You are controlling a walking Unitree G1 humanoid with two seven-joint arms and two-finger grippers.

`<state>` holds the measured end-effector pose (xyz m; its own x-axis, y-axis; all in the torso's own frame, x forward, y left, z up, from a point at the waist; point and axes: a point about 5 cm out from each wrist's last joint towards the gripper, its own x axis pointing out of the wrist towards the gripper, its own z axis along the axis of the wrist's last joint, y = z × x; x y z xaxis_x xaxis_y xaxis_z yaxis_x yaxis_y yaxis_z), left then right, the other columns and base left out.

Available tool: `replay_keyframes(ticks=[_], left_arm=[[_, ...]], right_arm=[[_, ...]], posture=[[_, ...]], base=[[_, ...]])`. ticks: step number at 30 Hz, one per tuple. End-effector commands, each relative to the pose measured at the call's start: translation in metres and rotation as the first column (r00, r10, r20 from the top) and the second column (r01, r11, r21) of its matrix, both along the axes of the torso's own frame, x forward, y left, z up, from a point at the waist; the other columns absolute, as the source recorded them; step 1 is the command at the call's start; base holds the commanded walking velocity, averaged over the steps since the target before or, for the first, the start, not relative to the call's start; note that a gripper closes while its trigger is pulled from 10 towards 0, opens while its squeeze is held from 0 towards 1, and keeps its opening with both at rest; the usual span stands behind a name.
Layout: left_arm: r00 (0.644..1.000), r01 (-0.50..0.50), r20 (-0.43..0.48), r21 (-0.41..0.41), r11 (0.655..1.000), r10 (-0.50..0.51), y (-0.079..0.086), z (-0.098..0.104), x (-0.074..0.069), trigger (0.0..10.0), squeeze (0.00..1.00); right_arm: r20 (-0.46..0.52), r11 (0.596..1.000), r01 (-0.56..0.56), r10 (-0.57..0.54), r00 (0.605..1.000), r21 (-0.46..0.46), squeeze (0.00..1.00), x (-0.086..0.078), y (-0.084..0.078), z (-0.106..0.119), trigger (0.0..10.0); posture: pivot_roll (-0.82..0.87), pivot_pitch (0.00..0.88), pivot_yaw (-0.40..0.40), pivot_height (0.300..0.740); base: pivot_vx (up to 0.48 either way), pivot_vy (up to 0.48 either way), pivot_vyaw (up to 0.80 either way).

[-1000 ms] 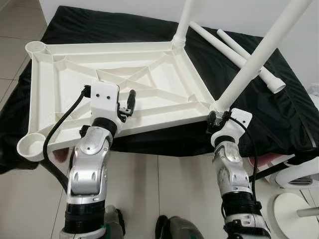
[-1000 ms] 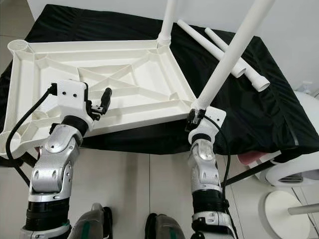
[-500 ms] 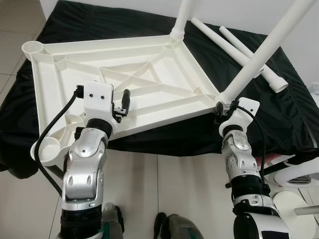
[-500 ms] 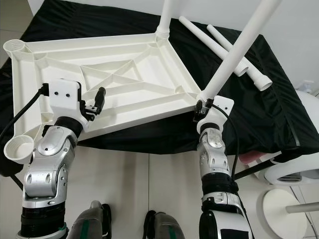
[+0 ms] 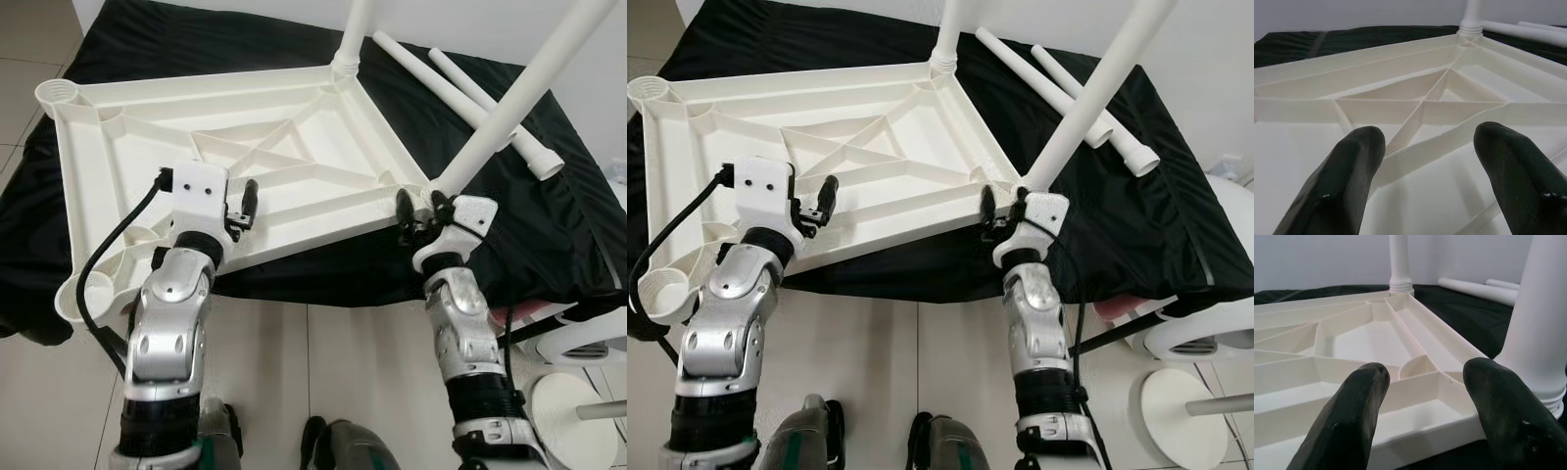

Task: Building children table

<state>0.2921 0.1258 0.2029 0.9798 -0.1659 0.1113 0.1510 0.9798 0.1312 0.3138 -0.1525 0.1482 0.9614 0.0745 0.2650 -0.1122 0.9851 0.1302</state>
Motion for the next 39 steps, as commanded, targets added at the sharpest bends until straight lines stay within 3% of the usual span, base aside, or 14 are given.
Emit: replay_keyframes(ticks=[1,11,15,19,21,32,39], left_arm=[[0.999,-0.045,0.013,-0.014,0.999,0.045,-0.001,0.001,0.004,10.0,0.00],[0.995,-0.094,-0.021,-0.011,0.996,0.093,0.011,-0.003,0.020,10.0,0.00],[0.988,-0.143,-0.056,-0.024,0.989,0.141,0.016,-0.014,0.019,10.0,0.00],[0.988,-0.146,-0.060,-0.083,0.986,0.141,0.014,-0.019,0.016,10.0,0.00],[0.991,-0.134,-0.029,-0.155,0.979,0.131,0.016,-0.017,0.014,10.0,0.00],[0.996,-0.087,0.022,-0.111,0.990,0.090,0.017,-0.017,0.015,10.0,0.00],[0.991,-0.117,0.055,-0.108,0.987,0.123,0.015,-0.027,0.008,10.0,0.00]], right_arm=[[0.015,1.000,0.010,-0.010,1.000,-0.005,0.00,-0.001,-0.002,0.001,10.0],[0.018,0.999,-0.015,0.016,1.000,-0.042,0.00,-0.008,0.003,0.006,10.0],[0.013,0.999,-0.033,0.033,0.999,0.020,0.00,-0.015,0.000,0.004,10.0],[0.016,1.000,0.005,-0.005,1.000,0.010,0.00,-0.018,-0.006,0.002,10.0],[0.026,0.999,0.048,-0.048,0.999,-0.010,0.00,-0.018,-0.012,0.002,10.0],[0.040,0.996,0.040,-0.037,0.999,-0.076,0.00,-0.018,-0.018,0.008,10.0],[0.067,0.993,0.006,0.002,0.998,-0.119,0.00,-0.030,-0.015,0.004,10.0]], posture=[[0.11,0.090,-0.145,0.740],[0.06,0.055,-0.126,0.740],[0.05,0.044,-0.102,0.740],[0.04,0.018,-0.087,0.740],[0.04,0.003,-0.084,0.740],[0.04,0.000,-0.090,0.740],[0.04,0.000,-0.091,0.740]], base=[[0.000,0.000,0.00],[0.000,0.000,0.00],[0.000,0.000,0.00],[0.000,0.000,0.00],[0.000,0.000,0.00],[0.000,0.000,0.00],[0.000,0.000,0.00]])
